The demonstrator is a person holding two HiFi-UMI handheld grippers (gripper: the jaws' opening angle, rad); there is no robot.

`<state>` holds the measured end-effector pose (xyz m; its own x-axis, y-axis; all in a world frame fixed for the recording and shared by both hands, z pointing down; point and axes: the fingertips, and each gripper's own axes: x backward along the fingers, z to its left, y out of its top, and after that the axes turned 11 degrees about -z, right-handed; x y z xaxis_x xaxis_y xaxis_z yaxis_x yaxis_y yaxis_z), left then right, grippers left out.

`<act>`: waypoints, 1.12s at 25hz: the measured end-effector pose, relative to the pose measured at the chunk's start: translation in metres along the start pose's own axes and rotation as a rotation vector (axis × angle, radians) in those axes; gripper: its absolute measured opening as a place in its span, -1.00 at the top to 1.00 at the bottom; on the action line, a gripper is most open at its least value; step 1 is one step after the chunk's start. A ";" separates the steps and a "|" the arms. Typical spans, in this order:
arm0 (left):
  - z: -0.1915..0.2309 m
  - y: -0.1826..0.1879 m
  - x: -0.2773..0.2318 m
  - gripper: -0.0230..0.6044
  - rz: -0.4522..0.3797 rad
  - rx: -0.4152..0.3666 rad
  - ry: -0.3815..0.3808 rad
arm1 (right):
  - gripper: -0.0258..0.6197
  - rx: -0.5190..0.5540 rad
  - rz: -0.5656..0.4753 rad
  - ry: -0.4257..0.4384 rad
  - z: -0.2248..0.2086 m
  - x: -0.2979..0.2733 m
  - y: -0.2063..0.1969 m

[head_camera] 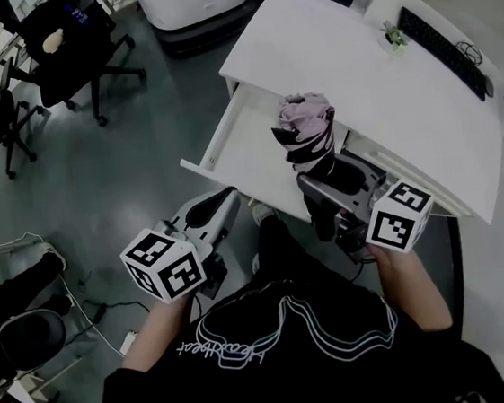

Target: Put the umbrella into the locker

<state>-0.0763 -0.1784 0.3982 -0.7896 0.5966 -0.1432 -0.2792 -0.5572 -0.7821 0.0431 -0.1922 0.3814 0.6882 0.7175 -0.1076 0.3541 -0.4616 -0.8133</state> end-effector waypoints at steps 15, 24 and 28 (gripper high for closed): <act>0.044 0.005 -0.038 0.91 0.021 0.066 0.059 | 0.15 0.141 0.293 -0.026 -0.088 -0.076 -0.054; 0.069 0.009 -0.047 0.91 0.012 0.095 0.104 | 0.15 0.233 0.519 -0.030 -0.136 -0.104 -0.117; 0.078 0.011 -0.045 0.91 0.010 0.095 0.122 | 0.15 0.258 0.592 -0.049 -0.158 -0.114 -0.144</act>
<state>-0.0866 -0.2565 0.4432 -0.7221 0.6531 -0.2280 -0.3264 -0.6123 -0.7201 0.0130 -0.2898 0.6012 0.6885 0.4062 -0.6008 -0.2439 -0.6505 -0.7193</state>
